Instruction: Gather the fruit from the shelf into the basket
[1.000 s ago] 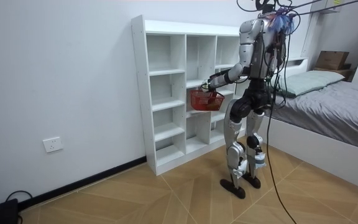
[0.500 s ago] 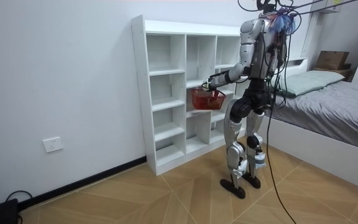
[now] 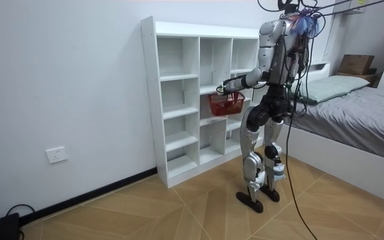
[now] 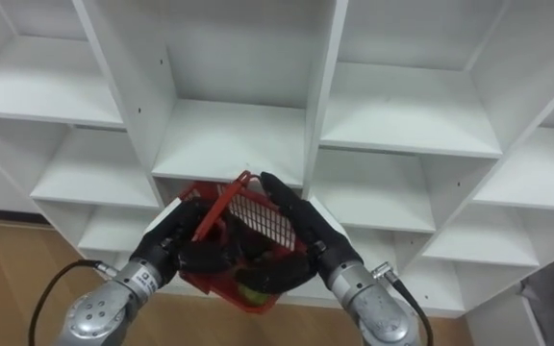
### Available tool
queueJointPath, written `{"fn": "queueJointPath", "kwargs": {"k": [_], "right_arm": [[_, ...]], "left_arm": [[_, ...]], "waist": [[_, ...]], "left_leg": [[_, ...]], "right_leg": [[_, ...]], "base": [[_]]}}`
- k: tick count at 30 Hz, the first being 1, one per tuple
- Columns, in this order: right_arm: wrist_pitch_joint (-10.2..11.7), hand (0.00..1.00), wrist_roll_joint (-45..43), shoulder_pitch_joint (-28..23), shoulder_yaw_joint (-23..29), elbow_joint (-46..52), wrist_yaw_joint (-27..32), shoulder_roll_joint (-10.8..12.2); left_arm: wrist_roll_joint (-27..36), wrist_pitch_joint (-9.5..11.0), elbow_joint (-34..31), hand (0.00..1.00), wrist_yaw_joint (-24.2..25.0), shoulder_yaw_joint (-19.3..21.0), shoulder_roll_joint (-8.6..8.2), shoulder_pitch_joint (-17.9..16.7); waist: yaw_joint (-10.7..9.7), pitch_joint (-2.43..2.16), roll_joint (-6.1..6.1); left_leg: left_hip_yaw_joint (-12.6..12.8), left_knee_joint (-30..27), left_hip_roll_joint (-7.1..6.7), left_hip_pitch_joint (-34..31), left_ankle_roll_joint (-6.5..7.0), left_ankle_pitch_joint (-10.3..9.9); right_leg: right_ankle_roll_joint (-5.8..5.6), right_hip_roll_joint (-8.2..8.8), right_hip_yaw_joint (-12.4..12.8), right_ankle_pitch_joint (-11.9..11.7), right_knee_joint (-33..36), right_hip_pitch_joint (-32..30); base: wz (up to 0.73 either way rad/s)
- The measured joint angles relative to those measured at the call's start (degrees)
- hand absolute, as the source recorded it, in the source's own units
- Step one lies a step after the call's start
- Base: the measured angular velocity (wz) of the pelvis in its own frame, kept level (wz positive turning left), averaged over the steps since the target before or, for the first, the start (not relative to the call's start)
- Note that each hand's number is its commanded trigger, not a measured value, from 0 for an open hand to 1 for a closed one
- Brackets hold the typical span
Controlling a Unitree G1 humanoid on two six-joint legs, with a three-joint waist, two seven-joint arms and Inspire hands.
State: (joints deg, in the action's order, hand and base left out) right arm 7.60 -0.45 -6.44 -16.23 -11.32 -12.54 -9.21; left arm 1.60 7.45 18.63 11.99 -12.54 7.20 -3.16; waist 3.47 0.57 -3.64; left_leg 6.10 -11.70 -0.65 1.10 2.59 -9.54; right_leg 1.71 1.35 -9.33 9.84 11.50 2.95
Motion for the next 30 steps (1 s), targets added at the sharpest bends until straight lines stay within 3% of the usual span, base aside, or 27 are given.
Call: {"fn": "queueJointPath", "kwargs": {"k": [9,16,23,30], "right_arm": [[0.00,0.00,-0.05,-0.07,0.00,0.00,-0.19,-0.02],[0.00,0.00,0.40,-1.53,0.07,0.00,0.23,-0.37],[0.02,0.00,0.37,-3.63,3.05,0.04,4.20,-0.99],[0.69,0.00,0.29,-8.84,12.09,-0.27,10.74,-0.92]], "left_arm": [[0.04,0.01,-0.27,1.00,-0.10,0.01,0.03,-0.23],[0.16,0.04,-0.27,1.00,-0.68,1.27,0.12,-3.71],[0.16,0.14,3.63,1.00,-5.31,3.56,2.37,-6.19],[-0.09,0.13,6.66,1.00,-11.41,8.87,2.49,-13.08]], "waist": [[0.08,0.07,-0.09],[0.04,0.18,-0.24],[-0.71,0.39,0.11],[-3.15,-0.48,1.18]], "left_leg": [[0.08,0.16,-0.02,0.23,0.00,0.00],[0.08,1.08,-0.04,1.46,-0.15,-0.17],[-0.04,1.56,-0.07,1.55,-0.20,-0.36],[-0.17,2.25,-0.19,1.69,-0.11,-0.52]], "right_leg": [[-0.01,-0.06,0.33,0.01,-0.02,0.11],[-0.11,-0.37,0.72,-0.11,-1.67,1.57],[-0.11,-0.43,0.51,-0.11,-2.18,1.76],[-0.21,-0.54,0.36,-0.14,-2.88,2.03]], "base": [[0.00],[0.00],[0.00],[0.02]]}}
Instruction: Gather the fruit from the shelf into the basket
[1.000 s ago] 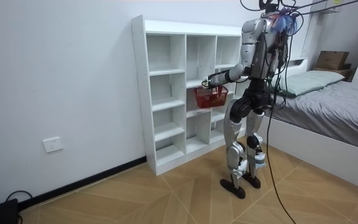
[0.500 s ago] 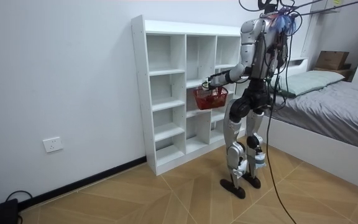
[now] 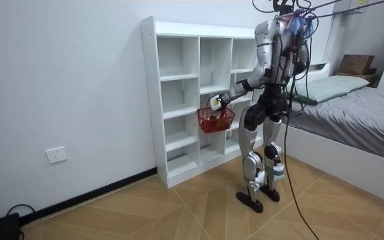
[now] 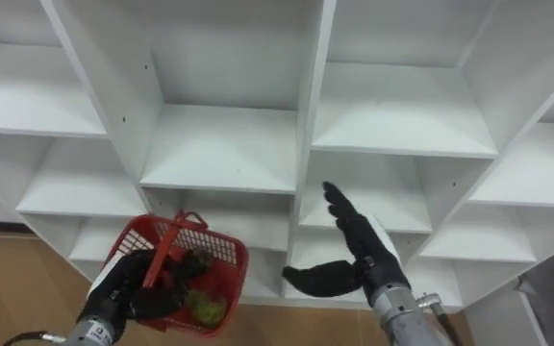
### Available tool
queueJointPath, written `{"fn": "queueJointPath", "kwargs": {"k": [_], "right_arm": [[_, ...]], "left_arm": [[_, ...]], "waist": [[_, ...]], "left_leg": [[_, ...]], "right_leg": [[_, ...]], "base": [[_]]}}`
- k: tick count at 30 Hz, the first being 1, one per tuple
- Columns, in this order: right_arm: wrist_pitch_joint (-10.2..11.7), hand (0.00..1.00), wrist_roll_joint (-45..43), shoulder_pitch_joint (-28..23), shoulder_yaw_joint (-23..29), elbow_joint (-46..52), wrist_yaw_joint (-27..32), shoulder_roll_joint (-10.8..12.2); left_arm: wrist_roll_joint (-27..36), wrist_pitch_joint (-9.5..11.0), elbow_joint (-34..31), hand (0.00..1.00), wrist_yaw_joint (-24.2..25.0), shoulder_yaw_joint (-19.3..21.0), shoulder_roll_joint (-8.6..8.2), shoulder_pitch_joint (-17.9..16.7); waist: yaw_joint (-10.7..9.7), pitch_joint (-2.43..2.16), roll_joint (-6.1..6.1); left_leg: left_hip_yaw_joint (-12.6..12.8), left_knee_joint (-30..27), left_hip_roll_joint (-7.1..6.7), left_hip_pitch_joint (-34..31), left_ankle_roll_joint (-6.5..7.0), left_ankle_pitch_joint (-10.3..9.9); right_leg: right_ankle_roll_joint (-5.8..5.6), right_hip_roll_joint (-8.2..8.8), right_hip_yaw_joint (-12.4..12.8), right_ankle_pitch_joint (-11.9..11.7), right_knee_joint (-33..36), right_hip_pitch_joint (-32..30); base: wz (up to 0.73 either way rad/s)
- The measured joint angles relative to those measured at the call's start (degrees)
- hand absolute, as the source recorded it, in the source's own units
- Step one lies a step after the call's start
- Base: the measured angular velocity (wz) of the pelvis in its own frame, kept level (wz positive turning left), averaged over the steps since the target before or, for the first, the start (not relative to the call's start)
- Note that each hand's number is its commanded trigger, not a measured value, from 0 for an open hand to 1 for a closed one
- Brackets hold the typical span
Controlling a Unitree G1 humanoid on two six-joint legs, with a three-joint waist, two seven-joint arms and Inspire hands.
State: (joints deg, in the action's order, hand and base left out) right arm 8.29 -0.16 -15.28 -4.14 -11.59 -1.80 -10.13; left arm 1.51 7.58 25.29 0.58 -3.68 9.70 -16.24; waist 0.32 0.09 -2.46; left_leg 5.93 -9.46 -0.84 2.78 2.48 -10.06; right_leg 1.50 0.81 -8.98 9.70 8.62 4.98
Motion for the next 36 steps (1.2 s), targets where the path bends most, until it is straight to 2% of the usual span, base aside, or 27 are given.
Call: {"fn": "queueJointPath", "kwargs": {"k": [4,9,13,15,19,20,24,29,31,34,36], "right_arm": [[1.12,0.00,2.15,-3.29,6.36,-3.16,5.09,0.20],[1.78,0.00,2.47,-6.44,9.52,-8.38,8.87,0.28],[2.33,0.00,3.85,-6.12,9.98,-15.60,11.24,0.29],[3.04,0.00,4.47,-5.41,10.15,-21.16,11.58,0.29],[2.86,0.00,4.64,-5.25,10.47,-30.04,12.52,0.47],[2.88,0.00,4.74,-5.15,10.48,-31.70,12.55,0.46],[2.79,0.00,7.01,-4.20,10.43,-41.98,12.86,0.61],[1.60,0.00,7.17,-2.40,10.55,-52.36,12.74,0.81],[-0.41,0.00,6.48,-0.96,10.65,-56.79,12.49,0.81],[-2.26,0.00,6.10,-0.18,10.71,-59.14,11.56,0.83],[-4.06,0.00,5.17,0.35,10.68,-60.00,10.92,1.05]], "left_arm": [[0.00,0.00,6.45,1.00,-3.10,3.85,-0.14,-1.66],[-2.37,0.01,10.00,1.00,-5.68,6.52,-0.17,-4.23],[-2.23,0.24,15.13,1.00,-7.69,7.85,-0.15,-3.94],[-2.25,0.26,17.19,1.00,-8.30,8.73,-0.13,-4.29],[-2.24,0.21,20.27,1.00,-10.50,10.36,-0.28,-5.94],[-2.22,0.26,20.59,1.00,-10.81,10.38,-0.27,-6.17],[-2.24,0.31,24.92,1.00,-11.40,10.38,-0.28,-5.55],[-2.21,-0.18,29.90,1.00,-11.37,11.19,-0.64,-4.22],[-2.21,-1.10,31.78,1.00,-11.35,13.08,-1.87,-3.25],[-2.36,-1.88,32.14,1.00,-11.30,13.15,-2.60,-3.22],[-3.62,-3.37,32.50,1.00,-11.13,13.15,-2.91,-2.26]], "waist": [[-0.65,0.00,0.82],[-1.72,0.00,1.70],[-1.94,0.17,1.84],[-2.17,-0.01,1.52],[-1.92,-0.26,1.43],[-1.92,-0.14,1.07],[-1.59,-0.13,1.17],[-1.65,-0.13,1.07],[-1.62,-0.12,1.05],[-1.67,-0.13,0.99],[-1.61,-0.10,0.94]], "left_leg": [[0.35,0.03,0.15,0.73,-0.17,-0.26],[0.22,-0.11,0.08,0.91,-0.17,-0.58],[0.20,-0.12,0.00,1.80,-0.15,-0.58],[0.10,-0.10,0.00,1.99,-0.16,-0.59],[0.04,-0.09,0.00,2.05,-0.17,-0.58],[0.03,-0.05,-0.01,2.10,-0.18,-0.59],[0.03,0.18,-0.01,2.40,-0.22,-0.81],[0.03,0.30,-0.03,2.64,-0.28,-0.90],[0.01,0.38,-0.12,2.82,-0.27,-0.91],[-0.04,0.39,-0.16,3.00,-0.26,-0.92],[-0.25,0.34,-0.20,2.98,-0.26,-0.92]], "right_leg": [[0.00,-0.03,0.17,0.00,0.02,0.59],[-0.11,0.00,0.63,0.12,-0.08,1.15],[-0.24,0.05,0.90,0.47,-0.09,1.67],[-0.21,0.00,0.90,0.56,-0.59,1.95],[-0.14,-0.08,0.90,0.50,-0.65,2.13],[-0.15,-0.06,0.81,0.50,-0.72,2.21],[-0.14,0.01,0.42,0.63,-0.92,2.47],[-0.08,-0.01,0.56,0.79,-0.86,2.67],[-0.17,0.00,0.68,0.97,-0.84,2.82],[-0.19,0.01,0.75,1.05,-0.85,3.00],[-0.18,0.07,0.47,1.05,-0.84,3.01]], "base": [[-0.03],[-0.03],[0.00],[0.04],[0.01],[0.04],[0.00],[0.00],[0.00],[0.01],[0.05]]}}
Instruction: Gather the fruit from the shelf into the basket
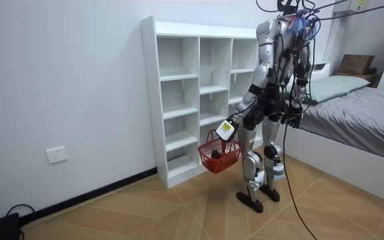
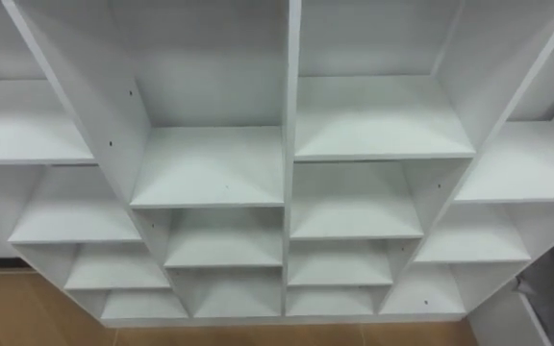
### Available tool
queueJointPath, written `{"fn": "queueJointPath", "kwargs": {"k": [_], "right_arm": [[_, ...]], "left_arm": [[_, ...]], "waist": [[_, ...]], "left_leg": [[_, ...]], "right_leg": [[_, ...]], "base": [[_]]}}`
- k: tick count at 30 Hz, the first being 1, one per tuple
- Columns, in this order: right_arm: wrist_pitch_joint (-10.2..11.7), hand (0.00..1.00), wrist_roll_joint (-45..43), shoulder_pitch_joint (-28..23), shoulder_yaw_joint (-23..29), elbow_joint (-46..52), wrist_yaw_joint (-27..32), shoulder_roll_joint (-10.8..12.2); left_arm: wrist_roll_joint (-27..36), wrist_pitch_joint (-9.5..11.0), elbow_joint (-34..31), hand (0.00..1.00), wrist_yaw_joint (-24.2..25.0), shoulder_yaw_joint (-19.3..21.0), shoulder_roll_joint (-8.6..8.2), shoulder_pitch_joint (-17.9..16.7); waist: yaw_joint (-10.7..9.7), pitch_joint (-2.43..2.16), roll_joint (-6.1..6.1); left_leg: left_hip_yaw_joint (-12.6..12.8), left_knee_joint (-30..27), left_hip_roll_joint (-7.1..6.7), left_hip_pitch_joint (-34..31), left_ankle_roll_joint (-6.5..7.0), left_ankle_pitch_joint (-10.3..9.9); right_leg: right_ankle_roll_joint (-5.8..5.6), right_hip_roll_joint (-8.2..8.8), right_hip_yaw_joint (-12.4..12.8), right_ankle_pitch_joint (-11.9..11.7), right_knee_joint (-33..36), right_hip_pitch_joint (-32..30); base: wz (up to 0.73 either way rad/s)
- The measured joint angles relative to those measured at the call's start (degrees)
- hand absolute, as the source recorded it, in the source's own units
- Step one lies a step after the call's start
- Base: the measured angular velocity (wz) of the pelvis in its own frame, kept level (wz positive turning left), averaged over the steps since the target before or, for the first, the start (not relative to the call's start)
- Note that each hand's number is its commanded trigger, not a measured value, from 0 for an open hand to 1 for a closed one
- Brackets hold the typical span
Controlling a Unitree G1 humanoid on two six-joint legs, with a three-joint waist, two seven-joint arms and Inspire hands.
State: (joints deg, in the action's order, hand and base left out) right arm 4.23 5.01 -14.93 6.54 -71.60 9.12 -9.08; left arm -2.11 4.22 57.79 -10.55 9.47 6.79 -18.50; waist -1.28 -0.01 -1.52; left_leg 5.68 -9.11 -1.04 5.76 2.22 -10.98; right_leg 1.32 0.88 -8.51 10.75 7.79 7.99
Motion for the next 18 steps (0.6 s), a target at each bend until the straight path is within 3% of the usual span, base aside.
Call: {"fn": "queueJointPath", "kwargs": {"k": [6,18], "right_arm": [[-2.58,0.00,-2.20,1.89,-0.24,0.15,-0.60,0.48],[-1.60,0.00,1.58,5.06,-0.89,0.55,-7.45,0.78]], "left_arm": [[-2.62,-1.80,-0.33,1.00,0.38,-0.16,-0.77,1.51],[-2.63,-1.76,-0.45,1.00,4.16,-0.14,-0.85,2.64]], "waist": [[-0.13,0.01,0.02],[0.21,0.12,0.44]], "left_leg": [[-0.30,-0.16,-0.06,0.04,0.00,0.00],[-0.52,-0.13,-0.06,-0.13,0.00,-0.02]], "right_leg": [[0.00,0.09,-0.46,0.04,0.01,0.21],[0.04,0.09,-0.85,0.09,-0.14,0.21]], "base": [[0.02],[0.00]]}}
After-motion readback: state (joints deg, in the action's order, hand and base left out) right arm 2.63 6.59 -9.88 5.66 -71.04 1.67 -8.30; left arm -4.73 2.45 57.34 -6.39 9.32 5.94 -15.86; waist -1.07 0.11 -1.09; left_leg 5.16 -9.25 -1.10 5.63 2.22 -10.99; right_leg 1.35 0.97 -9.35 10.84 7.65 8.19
